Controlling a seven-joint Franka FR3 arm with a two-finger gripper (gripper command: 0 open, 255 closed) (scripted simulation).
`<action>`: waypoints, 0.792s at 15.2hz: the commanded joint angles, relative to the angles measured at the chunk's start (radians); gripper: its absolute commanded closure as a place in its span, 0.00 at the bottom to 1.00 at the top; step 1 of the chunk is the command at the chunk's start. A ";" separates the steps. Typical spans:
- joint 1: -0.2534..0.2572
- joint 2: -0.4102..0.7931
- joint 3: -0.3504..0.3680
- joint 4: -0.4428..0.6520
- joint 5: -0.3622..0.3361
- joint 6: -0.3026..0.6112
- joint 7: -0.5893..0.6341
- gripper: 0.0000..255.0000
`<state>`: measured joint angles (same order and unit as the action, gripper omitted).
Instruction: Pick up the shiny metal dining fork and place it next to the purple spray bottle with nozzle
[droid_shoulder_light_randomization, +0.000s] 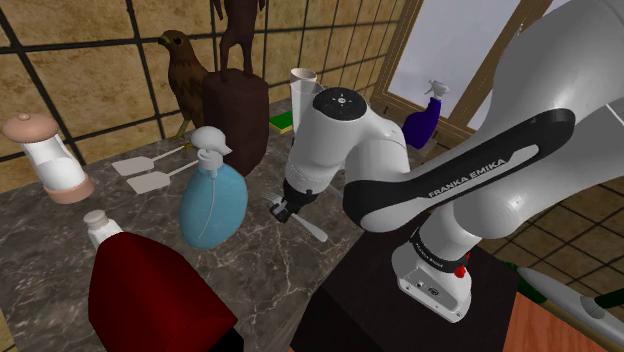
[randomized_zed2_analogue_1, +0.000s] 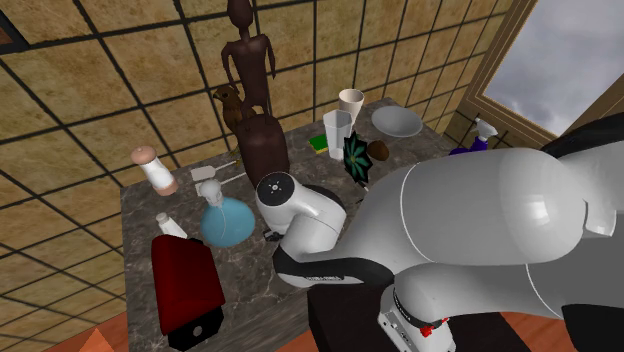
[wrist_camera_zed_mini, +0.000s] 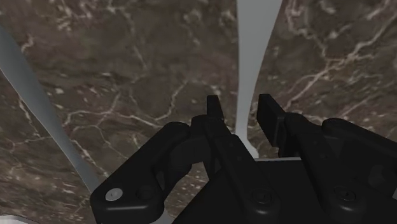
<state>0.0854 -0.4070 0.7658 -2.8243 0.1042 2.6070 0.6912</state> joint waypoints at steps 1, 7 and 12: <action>-0.007 0.011 -0.002 -0.011 -0.001 0.006 0.000 1.00; 0.053 -0.078 -0.062 0.009 0.046 -0.102 -0.048 1.00; 0.082 -0.143 -0.105 0.037 0.063 -0.194 -0.078 1.00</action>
<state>0.1622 -0.5387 0.6667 -2.7917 0.1646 2.4294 0.6167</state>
